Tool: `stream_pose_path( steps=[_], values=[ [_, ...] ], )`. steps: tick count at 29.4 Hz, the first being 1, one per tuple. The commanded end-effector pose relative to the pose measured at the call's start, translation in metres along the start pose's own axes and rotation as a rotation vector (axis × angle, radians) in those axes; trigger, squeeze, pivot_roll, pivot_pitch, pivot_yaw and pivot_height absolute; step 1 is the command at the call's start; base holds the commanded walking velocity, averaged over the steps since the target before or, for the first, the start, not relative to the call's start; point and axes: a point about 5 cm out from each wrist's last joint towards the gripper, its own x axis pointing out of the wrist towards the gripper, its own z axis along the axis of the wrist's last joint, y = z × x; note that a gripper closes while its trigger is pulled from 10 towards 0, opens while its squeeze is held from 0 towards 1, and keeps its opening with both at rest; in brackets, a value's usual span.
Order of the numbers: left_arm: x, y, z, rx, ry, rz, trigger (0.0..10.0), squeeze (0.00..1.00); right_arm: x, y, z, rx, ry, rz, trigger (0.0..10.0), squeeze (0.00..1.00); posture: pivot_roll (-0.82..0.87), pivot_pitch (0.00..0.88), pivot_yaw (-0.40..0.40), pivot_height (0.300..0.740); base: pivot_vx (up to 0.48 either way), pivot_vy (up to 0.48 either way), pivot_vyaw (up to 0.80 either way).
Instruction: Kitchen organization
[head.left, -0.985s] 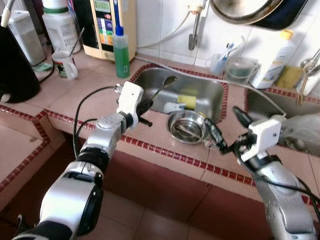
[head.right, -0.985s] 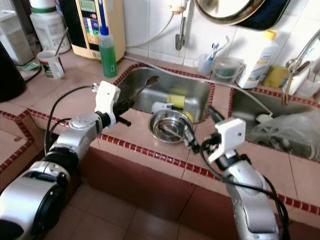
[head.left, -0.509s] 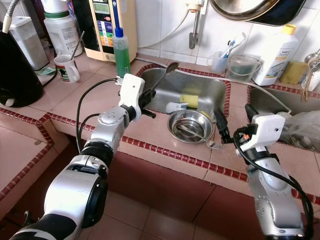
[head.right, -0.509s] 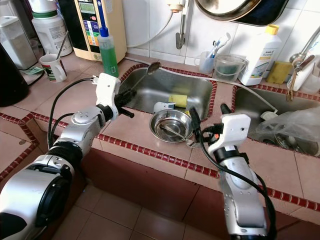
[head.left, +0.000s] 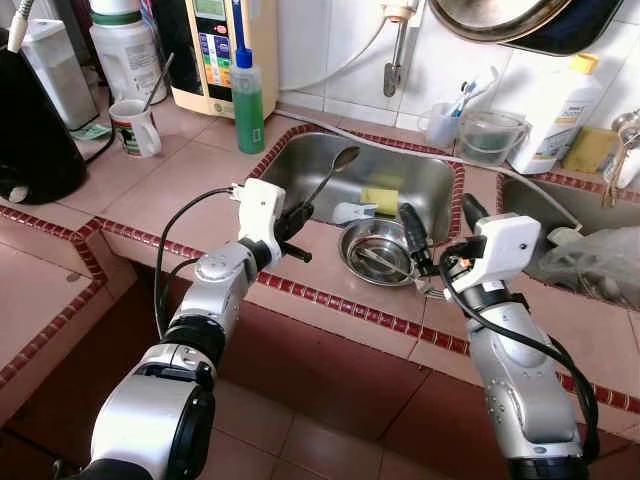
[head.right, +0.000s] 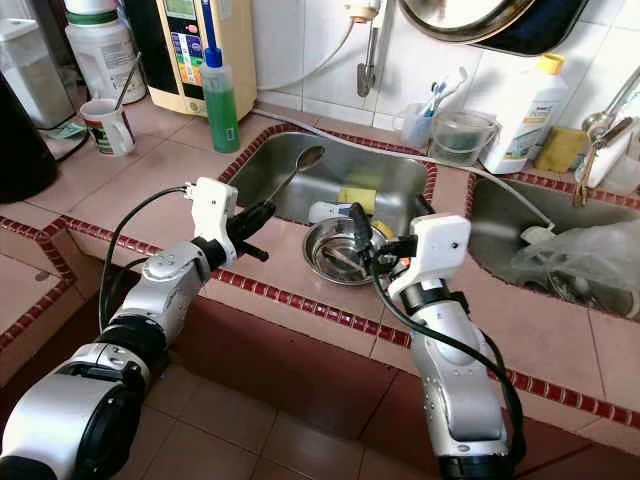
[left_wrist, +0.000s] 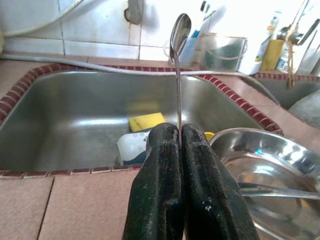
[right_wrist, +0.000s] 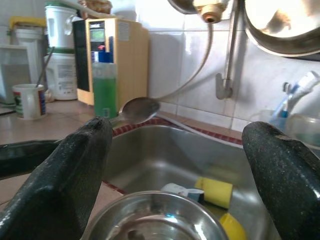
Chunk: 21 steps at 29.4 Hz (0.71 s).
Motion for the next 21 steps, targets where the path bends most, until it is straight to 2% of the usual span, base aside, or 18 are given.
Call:
stream_pose_path(
  steps=[1,3,21],
  values=[
    [0.0032,-0.0037,0.006,-0.007,-0.016,-0.027,10.0,0.0,0.0036,0.002,0.0002,0.002,0.007,0.015,10.0,0.0,0.03,0.0,-0.049,0.74,0.0,0.0,0.0],
    [0.004,-0.0047,0.0074,-0.011,-0.021,-0.035,10.0,0.0,0.0038,0.0024,-0.0002,0.0,0.01,0.016,10.0,0.0,0.03,0.0,-0.049,0.74,0.0,0.0,0.0],
    [0.0082,-0.0103,0.0114,-0.013,-0.016,-0.078,10.0,0.0,-0.0027,0.0088,-0.0055,0.009,0.039,0.046,10.0,0.0,0.01,0.0,-0.038,0.74,0.234,0.0,0.0]
  ],
)
